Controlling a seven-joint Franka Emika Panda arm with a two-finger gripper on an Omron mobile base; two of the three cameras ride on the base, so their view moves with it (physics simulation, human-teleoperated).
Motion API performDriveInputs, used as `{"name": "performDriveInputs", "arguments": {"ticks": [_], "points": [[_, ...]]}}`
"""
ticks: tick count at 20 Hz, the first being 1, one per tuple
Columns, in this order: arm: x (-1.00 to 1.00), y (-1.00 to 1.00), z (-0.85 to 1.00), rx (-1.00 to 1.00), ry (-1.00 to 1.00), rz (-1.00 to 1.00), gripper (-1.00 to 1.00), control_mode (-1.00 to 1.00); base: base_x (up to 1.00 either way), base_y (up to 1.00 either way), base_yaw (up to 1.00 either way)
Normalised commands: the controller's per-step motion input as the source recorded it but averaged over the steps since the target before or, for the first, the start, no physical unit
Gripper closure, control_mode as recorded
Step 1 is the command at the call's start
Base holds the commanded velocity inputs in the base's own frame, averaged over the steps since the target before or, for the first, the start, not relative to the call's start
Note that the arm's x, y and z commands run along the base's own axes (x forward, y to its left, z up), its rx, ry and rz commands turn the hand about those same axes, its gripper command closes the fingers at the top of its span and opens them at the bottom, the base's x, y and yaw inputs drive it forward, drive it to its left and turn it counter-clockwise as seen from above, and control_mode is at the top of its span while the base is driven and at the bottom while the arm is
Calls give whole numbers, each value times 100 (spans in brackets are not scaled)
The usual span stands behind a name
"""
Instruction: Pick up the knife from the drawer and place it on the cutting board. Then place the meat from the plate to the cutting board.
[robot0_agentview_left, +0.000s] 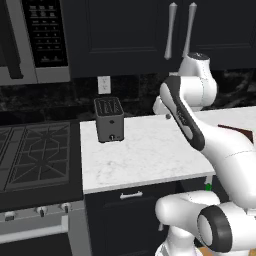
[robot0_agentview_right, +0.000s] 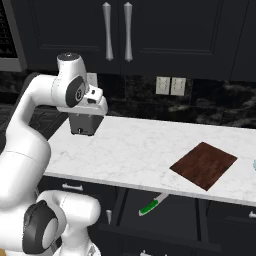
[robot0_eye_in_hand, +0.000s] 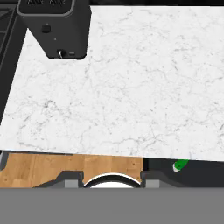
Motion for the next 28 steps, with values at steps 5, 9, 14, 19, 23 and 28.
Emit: {"name": "performDriveInputs", "arguments": {"ticks": [5, 9, 14, 19, 23, 28], "points": [[-33, 6, 0, 0, 0, 3, -100, -100, 0, 0, 0], [-71, 5, -10, 0, 8, 7, -100, -100, 0, 0, 0], [-84, 0, -16, 0, 4, 0, -100, -100, 0, 0, 0], [-73, 0, -24, 0, 0, 0, -100, -100, 0, 0, 0], [-67, 0, -2, 0, -16, 0, -100, -100, 0, 0, 0], [-43, 0, 0, 0, -22, -1, -100, -100, 0, 0, 0]]}}
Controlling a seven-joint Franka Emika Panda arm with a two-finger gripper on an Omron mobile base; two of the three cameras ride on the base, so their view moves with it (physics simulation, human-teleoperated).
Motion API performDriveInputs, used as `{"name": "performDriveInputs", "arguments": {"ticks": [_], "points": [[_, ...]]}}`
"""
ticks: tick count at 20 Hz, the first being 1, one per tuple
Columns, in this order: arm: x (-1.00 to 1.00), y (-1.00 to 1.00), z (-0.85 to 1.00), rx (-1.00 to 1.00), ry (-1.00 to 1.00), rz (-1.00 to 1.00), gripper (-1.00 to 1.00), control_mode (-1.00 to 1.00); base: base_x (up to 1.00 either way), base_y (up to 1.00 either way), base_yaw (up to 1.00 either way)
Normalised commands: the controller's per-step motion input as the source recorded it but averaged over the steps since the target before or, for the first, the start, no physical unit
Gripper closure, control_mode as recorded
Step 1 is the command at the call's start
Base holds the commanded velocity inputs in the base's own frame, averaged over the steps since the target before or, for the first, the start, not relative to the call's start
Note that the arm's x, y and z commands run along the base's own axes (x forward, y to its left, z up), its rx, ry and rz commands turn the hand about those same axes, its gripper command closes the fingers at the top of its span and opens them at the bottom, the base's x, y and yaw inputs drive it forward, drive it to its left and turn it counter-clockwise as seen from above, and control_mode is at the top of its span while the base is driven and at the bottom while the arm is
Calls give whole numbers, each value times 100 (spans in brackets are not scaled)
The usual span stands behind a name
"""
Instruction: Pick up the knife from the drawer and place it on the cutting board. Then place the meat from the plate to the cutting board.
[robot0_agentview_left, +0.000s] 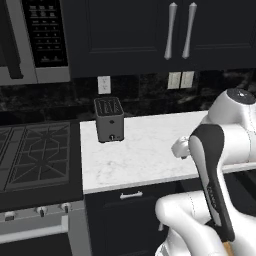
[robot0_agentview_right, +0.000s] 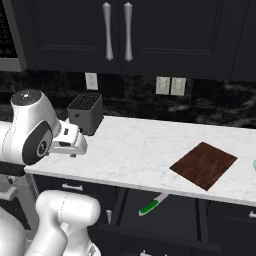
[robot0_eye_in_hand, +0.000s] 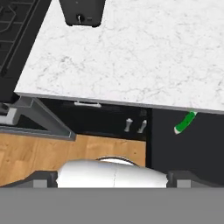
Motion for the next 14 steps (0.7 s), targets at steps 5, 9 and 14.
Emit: {"name": "performDriveInputs", "arguments": {"ticks": [5, 9, 14], "points": [[-36, 0, 1, 0, -2, -1, -100, -100, 0, 0, 0], [-6, 0, 2, 0, 0, -1, -100, 100, -2, 57, -10], [0, 0, 0, 0, 0, 0, -100, 100, 3, 51, -21]]}}
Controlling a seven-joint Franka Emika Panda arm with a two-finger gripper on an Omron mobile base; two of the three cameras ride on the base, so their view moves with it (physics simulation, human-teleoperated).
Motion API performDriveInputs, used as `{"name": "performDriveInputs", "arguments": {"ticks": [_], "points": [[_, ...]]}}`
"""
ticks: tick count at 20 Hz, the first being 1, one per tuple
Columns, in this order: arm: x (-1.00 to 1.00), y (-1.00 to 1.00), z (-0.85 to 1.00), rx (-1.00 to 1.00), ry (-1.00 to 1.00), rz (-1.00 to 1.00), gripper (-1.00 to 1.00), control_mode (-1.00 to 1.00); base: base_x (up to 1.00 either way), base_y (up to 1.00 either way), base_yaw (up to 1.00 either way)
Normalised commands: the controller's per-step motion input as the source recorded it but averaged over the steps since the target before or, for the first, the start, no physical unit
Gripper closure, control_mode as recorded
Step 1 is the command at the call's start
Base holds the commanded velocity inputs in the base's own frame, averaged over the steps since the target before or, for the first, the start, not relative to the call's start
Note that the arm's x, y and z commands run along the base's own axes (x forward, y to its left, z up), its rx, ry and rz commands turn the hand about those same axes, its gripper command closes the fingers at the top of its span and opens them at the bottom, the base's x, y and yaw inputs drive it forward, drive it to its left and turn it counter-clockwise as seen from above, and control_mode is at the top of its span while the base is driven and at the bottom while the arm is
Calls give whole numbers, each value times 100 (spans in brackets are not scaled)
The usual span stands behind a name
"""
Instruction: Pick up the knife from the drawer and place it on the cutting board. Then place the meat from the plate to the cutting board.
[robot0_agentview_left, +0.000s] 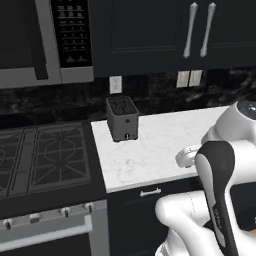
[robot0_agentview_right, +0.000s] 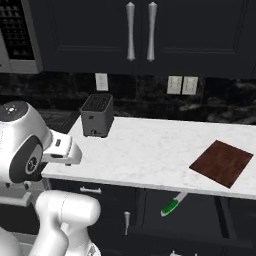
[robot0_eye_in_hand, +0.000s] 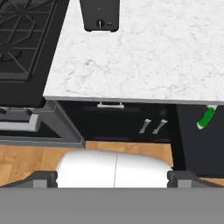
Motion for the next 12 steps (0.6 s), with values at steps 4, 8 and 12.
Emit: {"name": "performDriveInputs", "arguments": {"ticks": [4, 8, 12], "points": [[0, 0, 0, 0, 0, 0, -100, 100, 0, -3, -36], [0, 0, 0, 0, 0, 0, -100, 100, 0, -4, -45], [0, 0, 0, 0, 0, 0, -100, 100, 0, 0, -50]]}}
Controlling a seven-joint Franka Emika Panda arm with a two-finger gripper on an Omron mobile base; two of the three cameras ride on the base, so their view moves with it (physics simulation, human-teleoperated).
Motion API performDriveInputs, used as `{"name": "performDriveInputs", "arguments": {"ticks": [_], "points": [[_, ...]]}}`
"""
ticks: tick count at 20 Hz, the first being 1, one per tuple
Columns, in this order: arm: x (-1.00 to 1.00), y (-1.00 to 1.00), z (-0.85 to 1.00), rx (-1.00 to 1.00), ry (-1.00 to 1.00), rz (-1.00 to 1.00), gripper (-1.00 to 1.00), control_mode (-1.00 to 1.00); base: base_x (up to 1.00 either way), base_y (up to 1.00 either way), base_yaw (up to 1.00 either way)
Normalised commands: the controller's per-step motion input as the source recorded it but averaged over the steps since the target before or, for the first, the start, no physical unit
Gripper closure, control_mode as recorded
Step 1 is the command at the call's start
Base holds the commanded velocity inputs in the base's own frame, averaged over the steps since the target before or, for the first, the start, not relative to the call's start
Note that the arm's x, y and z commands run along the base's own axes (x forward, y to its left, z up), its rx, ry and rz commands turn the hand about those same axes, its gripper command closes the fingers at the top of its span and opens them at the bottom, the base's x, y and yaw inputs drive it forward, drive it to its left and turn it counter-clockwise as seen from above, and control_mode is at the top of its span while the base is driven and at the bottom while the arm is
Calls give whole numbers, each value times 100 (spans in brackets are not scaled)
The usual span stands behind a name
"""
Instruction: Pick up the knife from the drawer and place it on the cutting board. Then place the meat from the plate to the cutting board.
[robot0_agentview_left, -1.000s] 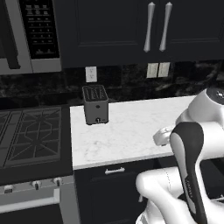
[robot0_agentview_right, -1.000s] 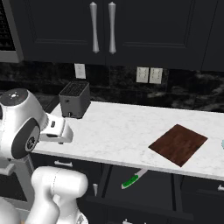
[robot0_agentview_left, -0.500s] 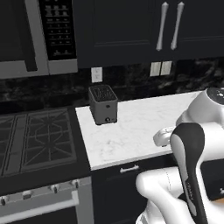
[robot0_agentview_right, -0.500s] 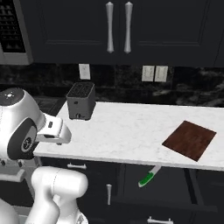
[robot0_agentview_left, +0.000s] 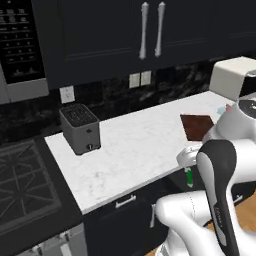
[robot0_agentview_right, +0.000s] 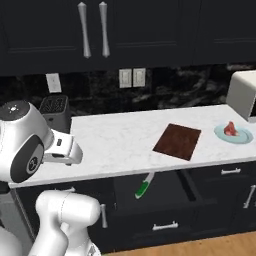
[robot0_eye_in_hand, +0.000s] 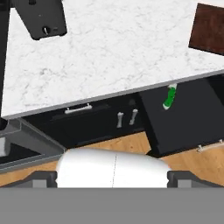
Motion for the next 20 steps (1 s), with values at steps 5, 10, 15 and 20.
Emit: {"name": "performDriveInputs", "arguments": {"ticks": [5, 10, 15, 20], "points": [[0, 0, 0, 0, 0, 0, -100, 100, 0, 11, -57], [0, 0, 0, 0, 0, 0, -100, 100, 0, 32, -59], [0, 0, 0, 0, 0, 0, -100, 100, 1, 73, -53], [0, 0, 0, 0, 0, 0, -100, 100, 12, 58, -31]]}}
